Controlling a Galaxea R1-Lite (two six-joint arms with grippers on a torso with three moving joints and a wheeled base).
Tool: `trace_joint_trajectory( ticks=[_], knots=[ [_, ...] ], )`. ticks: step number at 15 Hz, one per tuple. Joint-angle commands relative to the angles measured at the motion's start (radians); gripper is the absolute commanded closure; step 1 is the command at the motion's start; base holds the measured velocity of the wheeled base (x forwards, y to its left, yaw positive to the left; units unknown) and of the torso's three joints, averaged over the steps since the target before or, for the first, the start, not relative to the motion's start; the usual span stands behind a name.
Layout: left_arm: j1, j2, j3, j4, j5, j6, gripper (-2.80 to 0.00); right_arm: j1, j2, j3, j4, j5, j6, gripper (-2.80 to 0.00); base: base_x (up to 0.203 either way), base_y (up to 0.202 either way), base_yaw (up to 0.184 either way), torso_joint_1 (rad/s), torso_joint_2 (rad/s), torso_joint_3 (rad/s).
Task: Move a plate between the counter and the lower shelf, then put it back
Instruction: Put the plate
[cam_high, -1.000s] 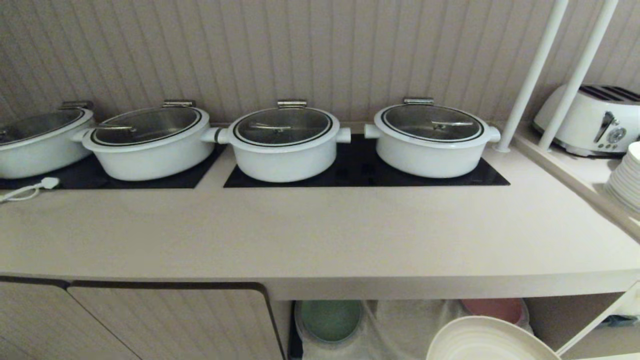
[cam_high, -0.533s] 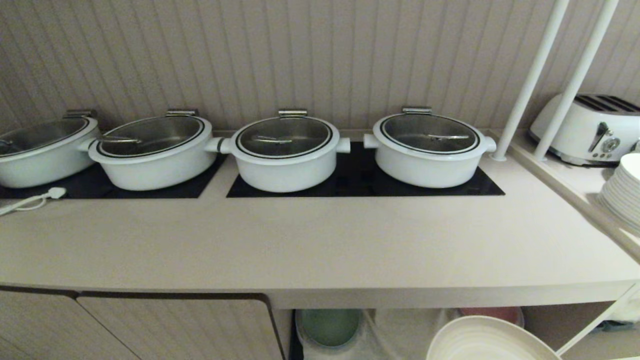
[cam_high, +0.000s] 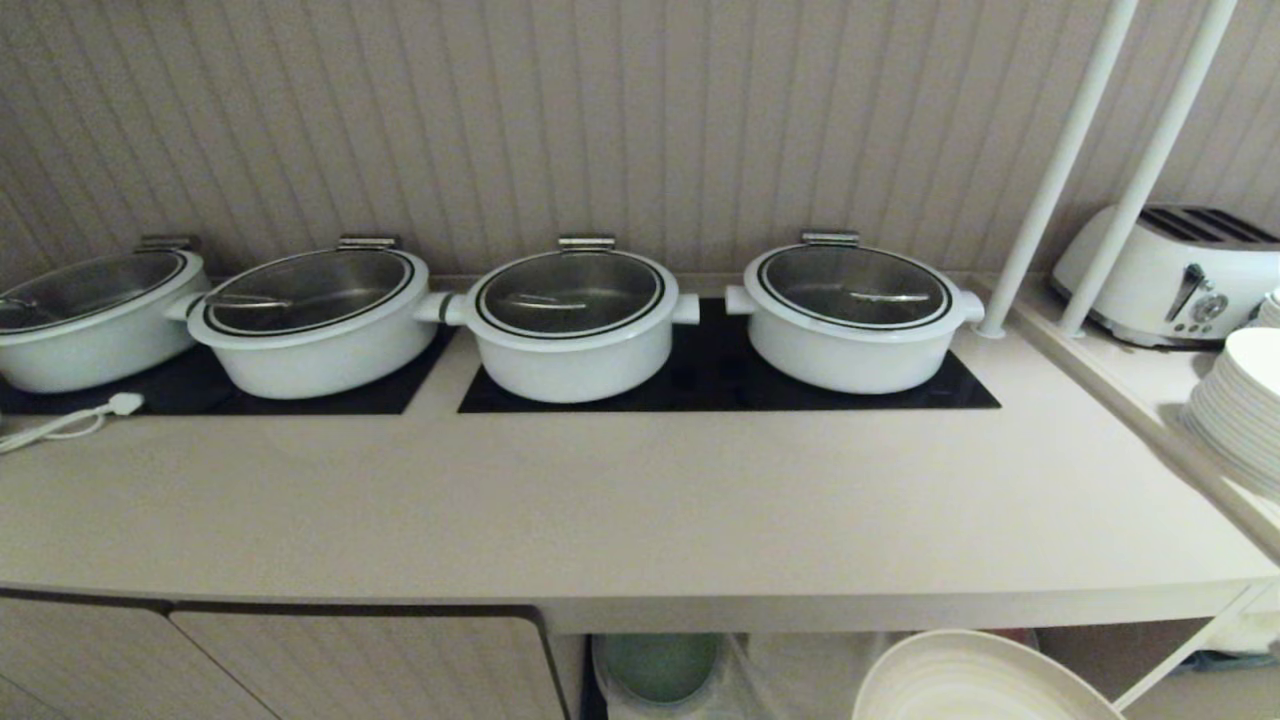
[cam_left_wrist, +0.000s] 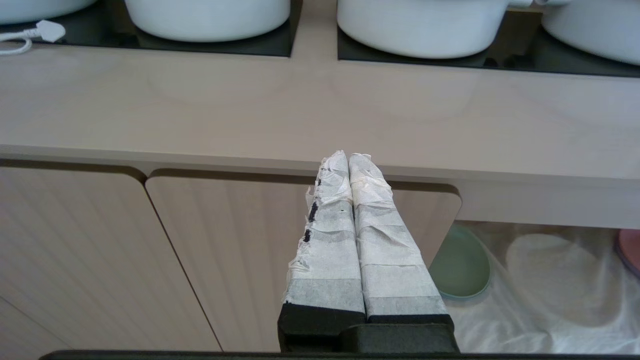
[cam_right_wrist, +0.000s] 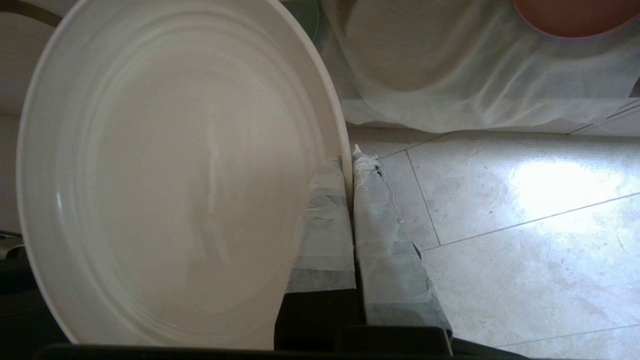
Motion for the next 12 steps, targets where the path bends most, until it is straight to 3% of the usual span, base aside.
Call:
trace_joint_trajectory(
  ticks=[1, 12],
  knots=[
    [0.000, 0.000, 0.000, 0.000, 0.000, -0.001, 0.00, 0.000, 0.002, 0.000, 0.000, 0.001, 0.001, 0.00, 0.000, 0.000, 0.000, 0.049, -0.09, -0.033],
    [0.000, 0.000, 0.000, 0.000, 0.000, -0.001, 0.00, 0.012, 0.005, 0.000, -0.020, -0.010, 0.003, 0.00, 0.000, 0.000, 0.000, 0.000, 0.00, 0.000]
  ],
)
